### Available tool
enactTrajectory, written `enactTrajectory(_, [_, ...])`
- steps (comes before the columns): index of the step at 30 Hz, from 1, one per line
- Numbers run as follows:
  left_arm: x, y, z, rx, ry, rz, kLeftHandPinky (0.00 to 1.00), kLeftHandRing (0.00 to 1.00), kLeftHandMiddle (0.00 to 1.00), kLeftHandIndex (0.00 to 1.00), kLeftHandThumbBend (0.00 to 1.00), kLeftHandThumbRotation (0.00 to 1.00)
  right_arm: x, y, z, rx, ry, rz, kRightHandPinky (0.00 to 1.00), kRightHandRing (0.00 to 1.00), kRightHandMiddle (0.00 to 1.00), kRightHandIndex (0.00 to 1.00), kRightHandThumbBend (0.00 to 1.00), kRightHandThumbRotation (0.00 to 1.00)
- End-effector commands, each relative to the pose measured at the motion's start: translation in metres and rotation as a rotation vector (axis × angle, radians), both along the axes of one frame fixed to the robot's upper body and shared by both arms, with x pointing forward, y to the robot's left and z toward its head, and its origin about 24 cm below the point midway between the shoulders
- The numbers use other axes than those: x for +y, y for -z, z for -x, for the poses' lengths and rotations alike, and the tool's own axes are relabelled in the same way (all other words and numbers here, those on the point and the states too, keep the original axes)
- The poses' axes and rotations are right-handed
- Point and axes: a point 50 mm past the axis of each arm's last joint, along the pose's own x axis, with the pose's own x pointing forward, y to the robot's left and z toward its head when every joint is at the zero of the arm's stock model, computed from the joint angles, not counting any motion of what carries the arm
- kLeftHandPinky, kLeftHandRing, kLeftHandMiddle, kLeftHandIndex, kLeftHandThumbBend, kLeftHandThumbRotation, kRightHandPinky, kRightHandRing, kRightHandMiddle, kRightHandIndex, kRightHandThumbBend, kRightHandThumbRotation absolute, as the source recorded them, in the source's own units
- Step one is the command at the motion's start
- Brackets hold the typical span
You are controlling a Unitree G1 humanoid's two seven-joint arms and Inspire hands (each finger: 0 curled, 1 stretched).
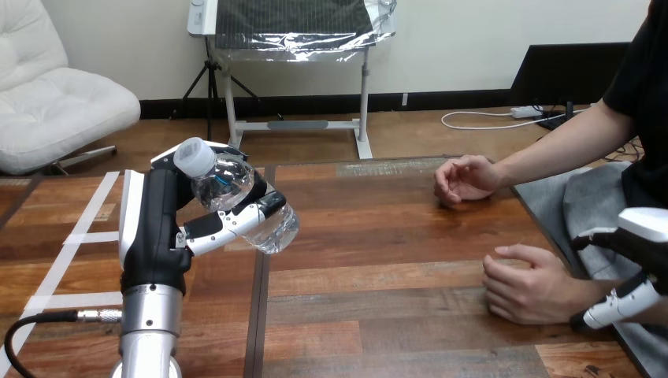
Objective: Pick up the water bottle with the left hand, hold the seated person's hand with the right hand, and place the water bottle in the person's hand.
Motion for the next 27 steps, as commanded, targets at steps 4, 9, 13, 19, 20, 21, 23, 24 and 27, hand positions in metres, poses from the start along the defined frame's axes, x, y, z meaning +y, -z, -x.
enactTrajectory(4, [0.000,-0.023,-0.010,-0.103,0.001,-0.002,0.46,0.43,0.45,0.48,0.67,0.00,0.000,-0.022,-0.016,0.013,-0.022,0.083,0.07,0.95,0.94,0.89,0.87,0.38])
enactTrajectory(9, [0.001,-0.022,-0.010,-0.097,0.000,0.000,0.46,0.43,0.45,0.48,0.67,0.00,0.001,-0.021,-0.019,0.036,-0.018,0.101,0.02,0.95,0.94,0.88,0.85,0.34])
enactTrajectory(13, [0.002,-0.021,-0.010,-0.095,0.004,0.005,0.46,0.43,0.45,0.48,0.67,0.00,0.002,-0.020,-0.021,0.052,-0.026,0.129,0.01,0.95,0.93,0.87,0.84,0.33])
enactTrajectory(19, [0.003,-0.021,-0.010,-0.092,0.005,0.010,0.46,0.44,0.45,0.48,0.67,0.00,0.003,-0.019,-0.024,0.069,-0.036,0.174,0.00,0.92,0.92,0.87,0.83,0.32])
enactTrajectory(20, [0.003,-0.021,-0.010,-0.092,0.005,0.011,0.46,0.44,0.45,0.48,0.66,0.00,0.003,-0.019,-0.024,0.072,-0.039,0.183,0.00,0.91,0.91,0.87,0.82,0.31])
enactTrajectory(21, [0.003,-0.021,-0.010,-0.092,0.006,0.011,0.46,0.44,0.45,0.48,0.66,0.00,0.003,-0.019,-0.025,0.074,-0.040,0.189,0.00,0.91,0.91,0.86,0.82,0.31])
enactTrajectory(23, [0.003,-0.021,-0.010,-0.091,0.006,0.012,0.47,0.44,0.45,0.48,0.66,0.00,0.005,-0.019,-0.026,0.086,-0.044,0.209,0.00,0.90,0.91,0.86,0.81,0.30])
enactTrajectory(24, [0.003,-0.022,-0.010,-0.091,0.006,0.012,0.47,0.44,0.45,0.48,0.66,0.00,0.005,-0.019,-0.026,0.089,-0.044,0.214,0.00,0.90,0.91,0.86,0.80,0.30])
enactTrajectory(27, [0.004,-0.021,-0.010,-0.089,0.006,0.010,0.47,0.44,0.45,0.48,0.65,0.00,0.009,-0.020,-0.028,0.105,-0.039,0.231,0.00,0.90,0.91,0.87,0.78,0.27])
